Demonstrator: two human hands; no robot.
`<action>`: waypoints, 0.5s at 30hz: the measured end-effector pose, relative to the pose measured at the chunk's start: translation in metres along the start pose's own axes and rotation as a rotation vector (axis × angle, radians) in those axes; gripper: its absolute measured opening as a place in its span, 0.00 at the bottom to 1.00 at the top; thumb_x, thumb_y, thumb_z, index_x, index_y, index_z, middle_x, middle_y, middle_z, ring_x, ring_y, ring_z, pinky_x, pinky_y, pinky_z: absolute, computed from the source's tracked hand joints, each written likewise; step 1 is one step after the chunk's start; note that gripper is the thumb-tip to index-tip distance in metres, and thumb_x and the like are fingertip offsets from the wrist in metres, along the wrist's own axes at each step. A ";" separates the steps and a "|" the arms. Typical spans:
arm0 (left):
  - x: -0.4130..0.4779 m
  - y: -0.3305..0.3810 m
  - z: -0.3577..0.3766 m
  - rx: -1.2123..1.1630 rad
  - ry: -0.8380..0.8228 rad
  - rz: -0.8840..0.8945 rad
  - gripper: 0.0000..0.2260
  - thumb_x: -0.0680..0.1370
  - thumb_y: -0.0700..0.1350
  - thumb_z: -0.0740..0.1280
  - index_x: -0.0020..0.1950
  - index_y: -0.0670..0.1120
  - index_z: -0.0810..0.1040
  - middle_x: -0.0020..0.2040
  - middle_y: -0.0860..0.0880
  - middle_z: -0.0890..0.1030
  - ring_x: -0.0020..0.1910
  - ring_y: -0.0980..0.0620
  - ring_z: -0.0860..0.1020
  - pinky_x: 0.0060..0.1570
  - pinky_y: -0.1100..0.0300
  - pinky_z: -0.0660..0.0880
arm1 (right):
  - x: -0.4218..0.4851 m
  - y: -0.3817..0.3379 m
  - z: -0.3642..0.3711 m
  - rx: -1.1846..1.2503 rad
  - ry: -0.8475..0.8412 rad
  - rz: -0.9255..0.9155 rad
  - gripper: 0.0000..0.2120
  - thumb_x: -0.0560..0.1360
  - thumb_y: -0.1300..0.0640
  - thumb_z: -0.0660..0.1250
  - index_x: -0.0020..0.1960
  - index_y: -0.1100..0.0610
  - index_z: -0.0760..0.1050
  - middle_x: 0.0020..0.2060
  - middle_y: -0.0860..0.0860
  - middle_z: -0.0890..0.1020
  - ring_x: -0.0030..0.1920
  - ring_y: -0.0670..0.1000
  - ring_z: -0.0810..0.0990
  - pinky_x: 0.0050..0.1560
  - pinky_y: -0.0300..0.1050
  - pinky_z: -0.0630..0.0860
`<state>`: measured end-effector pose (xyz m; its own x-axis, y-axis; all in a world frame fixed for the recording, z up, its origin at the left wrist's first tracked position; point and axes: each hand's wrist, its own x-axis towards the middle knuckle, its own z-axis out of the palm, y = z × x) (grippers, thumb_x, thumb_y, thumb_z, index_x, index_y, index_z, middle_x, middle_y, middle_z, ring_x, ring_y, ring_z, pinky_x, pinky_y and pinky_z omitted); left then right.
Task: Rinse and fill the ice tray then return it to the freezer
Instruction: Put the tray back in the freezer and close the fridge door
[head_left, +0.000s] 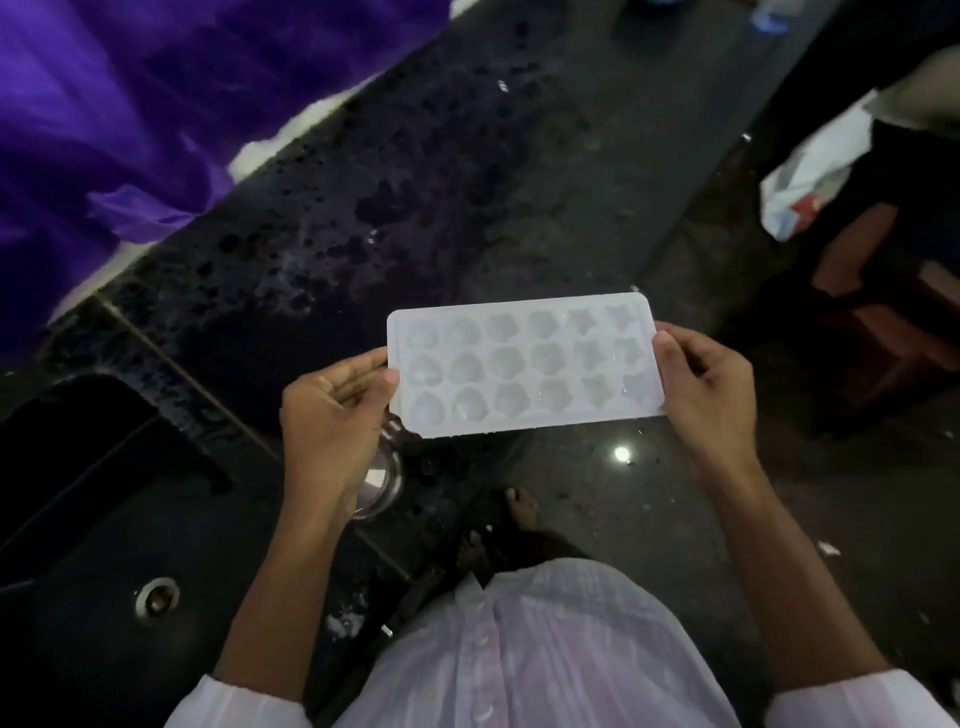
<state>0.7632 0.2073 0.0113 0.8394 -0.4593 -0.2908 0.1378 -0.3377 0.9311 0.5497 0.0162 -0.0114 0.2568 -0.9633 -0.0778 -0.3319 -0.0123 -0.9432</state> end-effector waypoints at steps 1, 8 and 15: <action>-0.002 0.001 0.007 0.005 -0.030 0.007 0.10 0.78 0.38 0.71 0.58 0.45 0.84 0.47 0.51 0.87 0.46 0.56 0.86 0.44 0.66 0.82 | -0.005 0.005 -0.009 -0.006 0.030 0.016 0.11 0.82 0.55 0.62 0.58 0.52 0.82 0.46 0.42 0.85 0.46 0.43 0.84 0.42 0.39 0.82; -0.014 -0.001 0.060 0.104 -0.229 0.021 0.10 0.78 0.40 0.72 0.58 0.48 0.84 0.48 0.51 0.87 0.47 0.55 0.86 0.49 0.55 0.82 | -0.041 0.035 -0.070 0.042 0.217 0.153 0.10 0.81 0.53 0.63 0.56 0.52 0.82 0.46 0.47 0.86 0.47 0.50 0.86 0.48 0.56 0.83; -0.040 0.002 0.126 0.181 -0.397 0.058 0.11 0.78 0.39 0.71 0.59 0.47 0.84 0.50 0.51 0.87 0.48 0.57 0.86 0.47 0.61 0.82 | -0.073 0.066 -0.130 0.096 0.419 0.234 0.10 0.81 0.53 0.63 0.56 0.52 0.82 0.46 0.49 0.87 0.48 0.51 0.86 0.49 0.59 0.82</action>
<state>0.6638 0.1209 -0.0030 0.5709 -0.7498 -0.3344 -0.0275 -0.4245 0.9050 0.3905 0.0511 -0.0259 -0.2084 -0.9626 -0.1728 -0.2466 0.2227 -0.9432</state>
